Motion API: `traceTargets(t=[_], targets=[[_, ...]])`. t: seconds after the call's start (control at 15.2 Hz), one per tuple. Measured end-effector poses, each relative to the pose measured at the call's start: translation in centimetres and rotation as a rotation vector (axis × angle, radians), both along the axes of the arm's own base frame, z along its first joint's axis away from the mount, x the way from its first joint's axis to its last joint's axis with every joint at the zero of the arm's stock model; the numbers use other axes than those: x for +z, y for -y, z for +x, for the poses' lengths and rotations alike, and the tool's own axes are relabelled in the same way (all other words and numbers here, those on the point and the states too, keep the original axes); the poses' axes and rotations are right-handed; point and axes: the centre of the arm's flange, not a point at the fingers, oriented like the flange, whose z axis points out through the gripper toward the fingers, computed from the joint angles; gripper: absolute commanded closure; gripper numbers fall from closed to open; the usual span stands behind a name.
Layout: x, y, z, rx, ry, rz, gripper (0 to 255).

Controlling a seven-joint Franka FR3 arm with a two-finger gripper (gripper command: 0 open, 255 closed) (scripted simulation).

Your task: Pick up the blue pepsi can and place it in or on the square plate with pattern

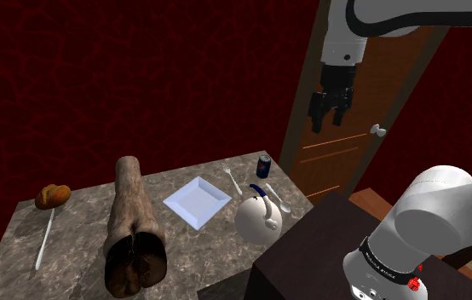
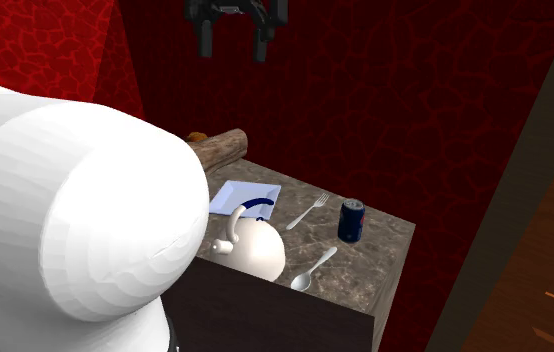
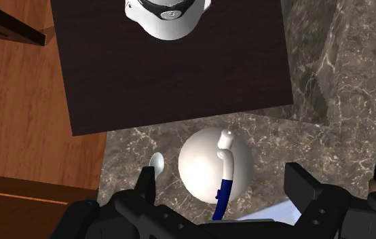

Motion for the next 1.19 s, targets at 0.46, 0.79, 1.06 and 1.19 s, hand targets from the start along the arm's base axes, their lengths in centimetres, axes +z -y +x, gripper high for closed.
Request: traceTargets(t=[0.46, 0.79, 1.06, 1.19], targets=[[-4.9, 2.1, 3.1, 0.002, 0.016, -0.005, 0], [-10.2, 4.4, 6.5, 0.005, 0.036, -0.010, 0], [-14.1, 5.9, 9.1, 0.007, 0.051, -0.014, 0], [-16.1, 6.7, 10.1, 0.008, 0.059, -0.016, 0]])
